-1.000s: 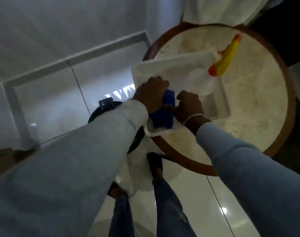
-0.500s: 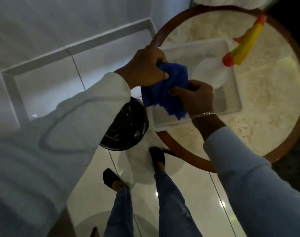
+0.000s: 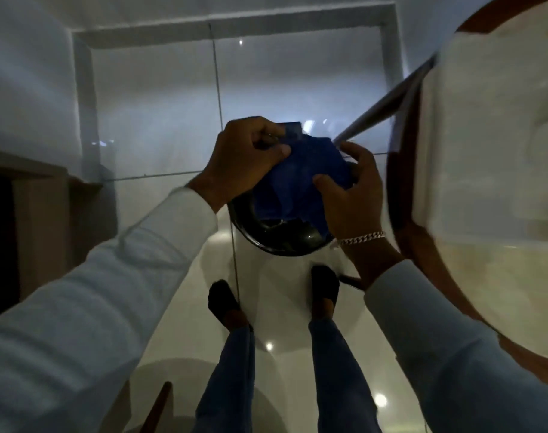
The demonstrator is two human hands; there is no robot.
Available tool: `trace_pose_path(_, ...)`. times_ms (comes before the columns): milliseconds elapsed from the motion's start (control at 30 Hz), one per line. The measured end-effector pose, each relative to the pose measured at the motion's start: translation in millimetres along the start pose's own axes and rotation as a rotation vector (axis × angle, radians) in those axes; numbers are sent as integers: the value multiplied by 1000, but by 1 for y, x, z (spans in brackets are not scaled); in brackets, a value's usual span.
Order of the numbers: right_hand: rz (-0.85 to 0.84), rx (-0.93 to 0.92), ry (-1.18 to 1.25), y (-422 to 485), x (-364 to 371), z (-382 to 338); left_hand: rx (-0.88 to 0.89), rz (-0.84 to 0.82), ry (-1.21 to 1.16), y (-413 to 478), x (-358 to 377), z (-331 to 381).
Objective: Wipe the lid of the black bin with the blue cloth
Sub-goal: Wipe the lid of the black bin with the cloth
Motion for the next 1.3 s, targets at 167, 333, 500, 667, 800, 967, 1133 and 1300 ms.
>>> trace_pose_path(167,102,144,99,40,34,56,-64,-52,246,-7,12,-117)
trace_pose_path(333,65,119,48,65,66,90,108,-238,411,-7,54,-179)
trace_pose_path(500,-112,-480,-648,63,97,92,187,-306,487,10,72,-198)
trace_pose_path(667,-239,-598,-1008,47,146,121,230,-277,458,14,69,-207)
trace_pose_path(800,-298,-758,-1046,15,133,145,258,-290,493,12,67,-205)
trace_pose_path(967,-169,-679,-1085,17,78,159,230,-321,547,12,65,-203)
trace_pose_path(1133,58,-395,-873,52,94,139,222,-343,559,12,66,-201)
trace_pose_path(1300,-15,-451,-948,50,111,146,297,-349,676,16,72,-188)
Point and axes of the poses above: each hand's wrist, its own y-axis towards the middle knuckle, its own x-axis out of the palm, z = x × y, the point moved 5 cm from there along y, towards the middle knuckle, and after that the axes turned 2 degrees about z, right-handed, at the moved point
